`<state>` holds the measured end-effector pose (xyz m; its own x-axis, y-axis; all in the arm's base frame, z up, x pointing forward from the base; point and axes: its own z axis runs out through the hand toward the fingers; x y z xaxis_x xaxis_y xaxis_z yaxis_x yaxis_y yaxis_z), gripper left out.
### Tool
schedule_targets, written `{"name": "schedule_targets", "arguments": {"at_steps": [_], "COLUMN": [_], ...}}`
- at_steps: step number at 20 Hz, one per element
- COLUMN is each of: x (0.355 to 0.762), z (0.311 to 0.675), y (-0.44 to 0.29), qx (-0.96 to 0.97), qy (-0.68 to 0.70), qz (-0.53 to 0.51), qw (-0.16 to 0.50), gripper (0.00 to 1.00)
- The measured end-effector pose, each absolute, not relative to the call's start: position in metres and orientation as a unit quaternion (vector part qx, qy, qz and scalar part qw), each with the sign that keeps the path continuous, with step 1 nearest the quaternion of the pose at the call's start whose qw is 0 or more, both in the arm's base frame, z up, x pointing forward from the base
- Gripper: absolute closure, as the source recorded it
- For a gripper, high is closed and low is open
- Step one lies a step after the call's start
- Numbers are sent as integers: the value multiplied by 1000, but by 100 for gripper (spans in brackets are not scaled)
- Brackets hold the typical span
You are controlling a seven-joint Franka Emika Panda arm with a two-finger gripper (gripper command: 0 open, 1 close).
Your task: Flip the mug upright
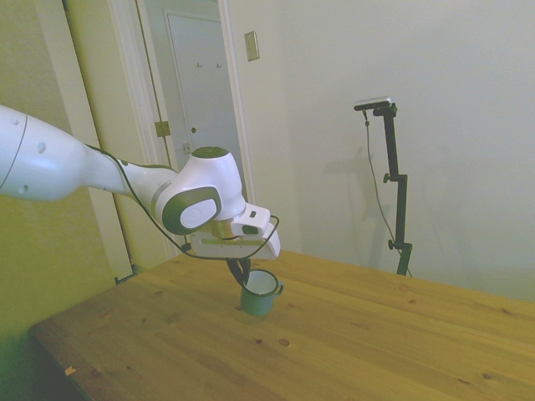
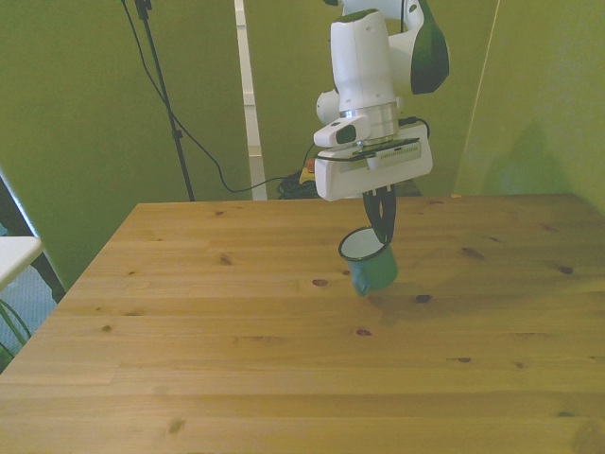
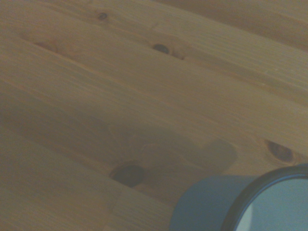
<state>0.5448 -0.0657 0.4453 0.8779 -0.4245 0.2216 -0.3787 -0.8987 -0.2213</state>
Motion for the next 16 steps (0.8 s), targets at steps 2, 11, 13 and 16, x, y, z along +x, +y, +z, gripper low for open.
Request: {"name": "schedule_targets", "arguments": {"at_steps": [2, 11, 13, 16], "x": [545, 549, 551, 552], "z": [442, 425, 420, 417], "y": [-66, -69, -70, -72], "qx": [-964, -963, -963, -963], "qy": [214, 222, 225, 227], "qz": [-135, -133, -130, -129], "qw": [81, 69, 68, 68], "gripper": [100, 100, 100, 100]}}
